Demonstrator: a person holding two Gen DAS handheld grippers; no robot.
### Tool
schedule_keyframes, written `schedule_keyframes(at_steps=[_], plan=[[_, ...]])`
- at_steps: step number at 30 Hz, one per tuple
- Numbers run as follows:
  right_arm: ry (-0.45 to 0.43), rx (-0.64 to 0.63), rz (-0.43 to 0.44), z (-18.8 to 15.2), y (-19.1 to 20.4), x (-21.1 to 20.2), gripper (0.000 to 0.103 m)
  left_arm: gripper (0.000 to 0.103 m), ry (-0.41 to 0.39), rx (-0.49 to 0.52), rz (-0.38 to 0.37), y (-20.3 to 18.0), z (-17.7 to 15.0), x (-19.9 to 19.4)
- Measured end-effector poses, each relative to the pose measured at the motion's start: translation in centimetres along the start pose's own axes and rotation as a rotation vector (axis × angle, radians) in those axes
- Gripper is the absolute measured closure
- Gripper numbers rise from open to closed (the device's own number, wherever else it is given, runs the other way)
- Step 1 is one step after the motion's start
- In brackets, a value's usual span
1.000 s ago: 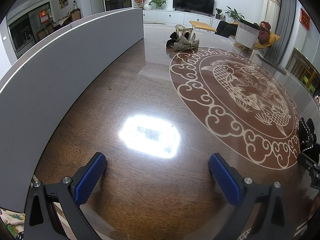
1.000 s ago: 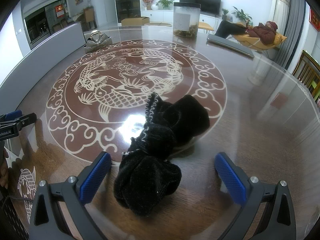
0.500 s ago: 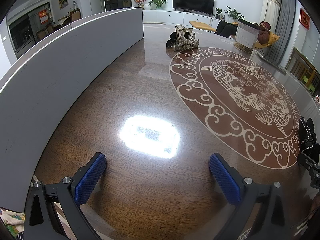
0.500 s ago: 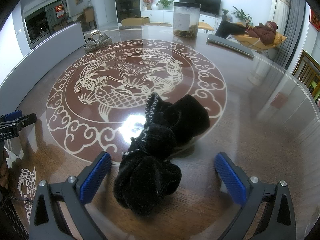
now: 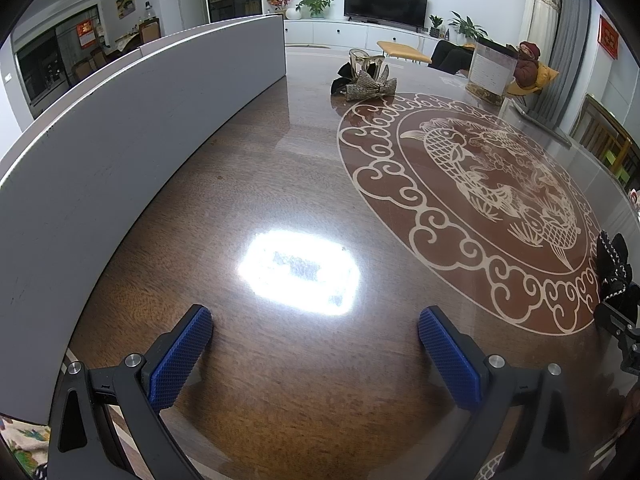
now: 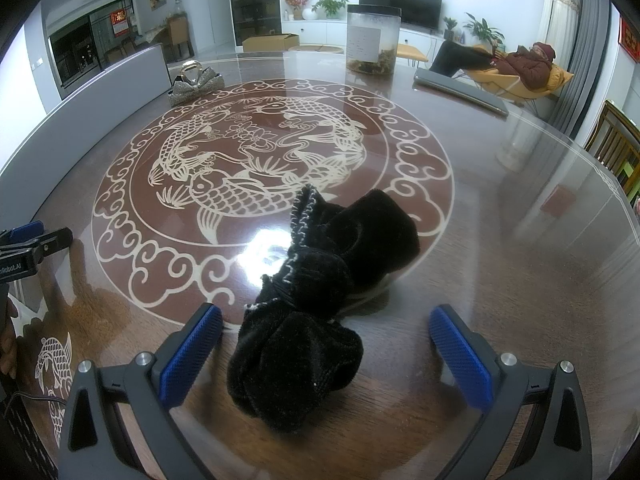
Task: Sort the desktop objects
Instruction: 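Move the left tool onto the clear rhinestone claw clip and close on it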
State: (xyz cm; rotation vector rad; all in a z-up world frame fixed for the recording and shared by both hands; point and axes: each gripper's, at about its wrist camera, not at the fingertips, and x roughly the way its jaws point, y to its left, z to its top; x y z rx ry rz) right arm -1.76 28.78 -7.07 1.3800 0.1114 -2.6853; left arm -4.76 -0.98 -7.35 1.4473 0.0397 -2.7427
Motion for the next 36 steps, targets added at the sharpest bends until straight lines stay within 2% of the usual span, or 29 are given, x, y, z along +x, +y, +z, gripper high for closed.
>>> schedule_keyframes(at_steps=[2,5,7,10,16,21,30,31,32,33,36], plan=[[0.000,0.000,0.000,0.0,0.0,0.0,0.000,0.000,0.005,0.022,-0.014,-0.2,-0.2,-0.2],[0.000,0.000,0.000,0.0,0.0,0.0,0.000,0.000,0.018,0.142,-0.088,-1.1,0.5,0.1],[0.000,0.000,0.000,0.0,0.0,0.0,0.000,0.000,0.045,0.223,-0.141,-1.1,2.1,1.1],[0.000,0.000,0.000,0.0,0.0,0.0,0.000,0.000,0.061,0.292,-0.182,-1.0,4.7,2.9],[0.000,0.000,0.000,0.0,0.0,0.0,0.000,0.000,0.012,0.332,-0.217,-0.6,11.1,7.4],[0.000,0.000,0.000,-0.1,0.0,0.0,0.000,0.000,0.009,0.393,-0.258,-1.0,16.3,11.0],[0.000,-0.001,-0.001,-0.1,0.0,0.0,0.000,0.000,0.026,0.355,-0.228,-3.6,23.3,15.8],[0.000,-0.001,-0.001,0.1,0.1,0.2,0.000,0.011,0.016,0.357,-0.230,-4.0,23.7,15.9],[0.000,-0.001,-0.001,0.1,0.1,0.2,0.000,0.049,-0.020,0.361,-0.243,-4.1,23.7,15.5],[0.000,-0.001,-0.002,0.0,0.1,0.2,0.000,0.051,-0.049,0.368,-0.240,-4.3,23.5,15.1],[0.000,-0.001,-0.001,0.0,0.1,0.2,0.000,0.051,-0.063,0.351,-0.234,-3.9,22.4,14.6]])
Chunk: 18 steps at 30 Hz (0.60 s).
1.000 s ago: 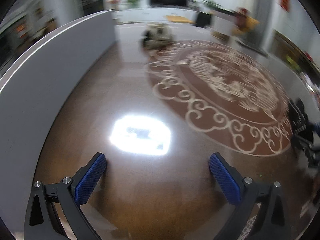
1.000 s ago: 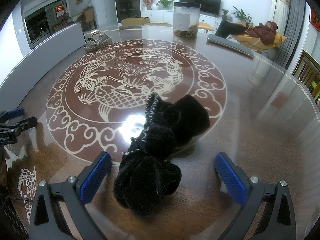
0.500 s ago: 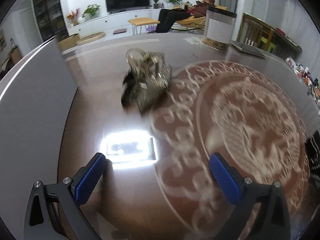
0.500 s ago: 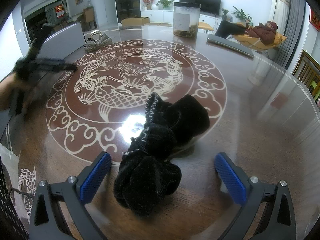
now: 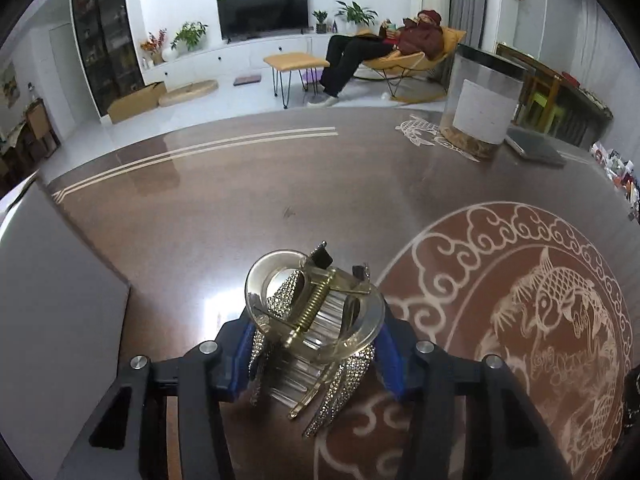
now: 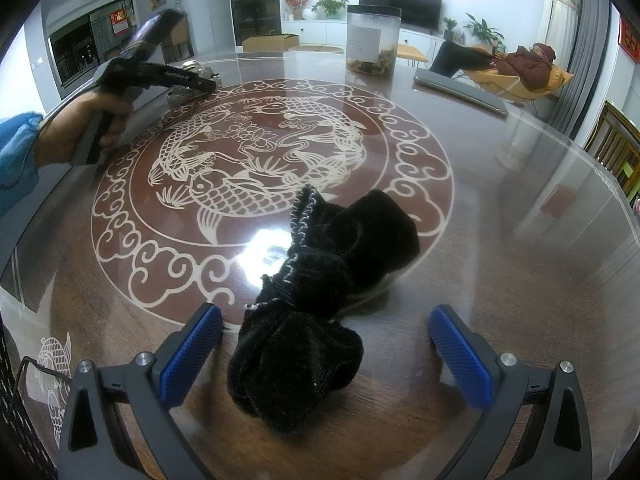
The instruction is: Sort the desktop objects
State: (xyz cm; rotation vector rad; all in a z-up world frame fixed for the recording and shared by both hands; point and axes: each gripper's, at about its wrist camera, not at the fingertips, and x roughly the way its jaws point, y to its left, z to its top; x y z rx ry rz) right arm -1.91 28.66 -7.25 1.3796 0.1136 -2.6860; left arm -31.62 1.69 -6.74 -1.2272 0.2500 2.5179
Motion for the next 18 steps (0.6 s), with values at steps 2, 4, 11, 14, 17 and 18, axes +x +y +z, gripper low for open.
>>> schedule_keyframes(at_steps=[2,4,11,14,17,18], plan=[[0.000,0.000,0.000,0.0,0.0,0.0,0.000,0.052,-0.003,-0.059,0.017,0.1,-1.8,-1.3],[0.000,0.000,0.000,0.0,0.1,-0.2,0.000,0.052,-0.007,-0.101,0.041,-0.4,-4.1,-3.0],[0.000,0.000,0.000,0.0,0.0,-0.2,0.000,0.051,-0.007,-0.127,0.096,-5.2,-13.6,-10.2],[0.000,0.000,0.000,0.0,0.0,-0.2,0.000,0.051,-0.006,-0.133,0.096,-6.9,-16.8,-12.7],[0.000,0.000,0.000,0.0,0.0,-0.2,0.000,0.052,-0.010,-0.144,0.098,-8.3,-19.1,-14.3],[0.000,0.000,0.000,0.0,0.0,-0.2,0.000,0.052,-0.011,-0.144,0.099,-8.3,-19.3,-14.6]])
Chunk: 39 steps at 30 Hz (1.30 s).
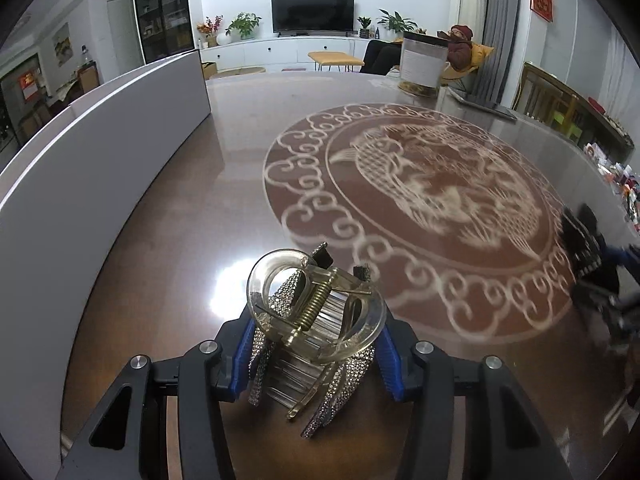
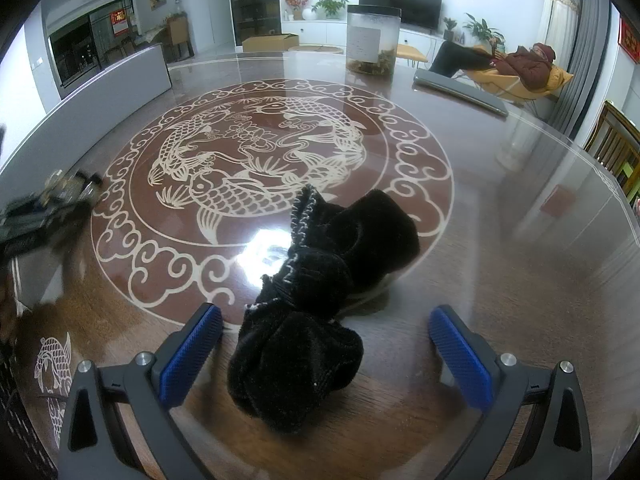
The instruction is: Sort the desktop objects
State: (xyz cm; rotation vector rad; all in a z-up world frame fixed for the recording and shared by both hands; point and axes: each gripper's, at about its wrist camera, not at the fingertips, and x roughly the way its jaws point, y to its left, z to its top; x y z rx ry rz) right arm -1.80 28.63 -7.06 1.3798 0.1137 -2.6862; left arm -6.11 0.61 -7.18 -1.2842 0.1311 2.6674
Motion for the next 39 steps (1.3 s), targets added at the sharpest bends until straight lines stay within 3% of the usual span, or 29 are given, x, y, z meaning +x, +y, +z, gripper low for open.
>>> schedule_keyframes(at_steps=[9,11,12,15,25,39], plan=[[0.000,0.000,0.000,0.0,0.0,0.0,0.000,0.048,-0.006,-0.021,-0.034,0.4,-1.1,-0.9],[0.000,0.000,0.000,0.0,0.0,0.0,0.000,0.028,0.006,-0.006,-0.038,0.1,-0.5,-0.6],[0.000,0.000,0.000,0.0,0.0,0.0,0.000,0.025,0.019,0.002,-0.029,-0.2,-0.3,-0.4],[0.000,0.000,0.000,0.0,0.0,0.0,0.000,0.023,0.026,0.014,-0.018,-0.4,-0.3,-0.3],[0.000,0.000,0.000,0.0,0.0,0.0,0.000,0.000,0.063,0.027,-0.018,-0.6,0.0,0.4],[0.000,0.000,0.000,0.0,0.0,0.0,0.000,0.000,0.070,0.025,-0.022,-0.3,0.1,0.7]])
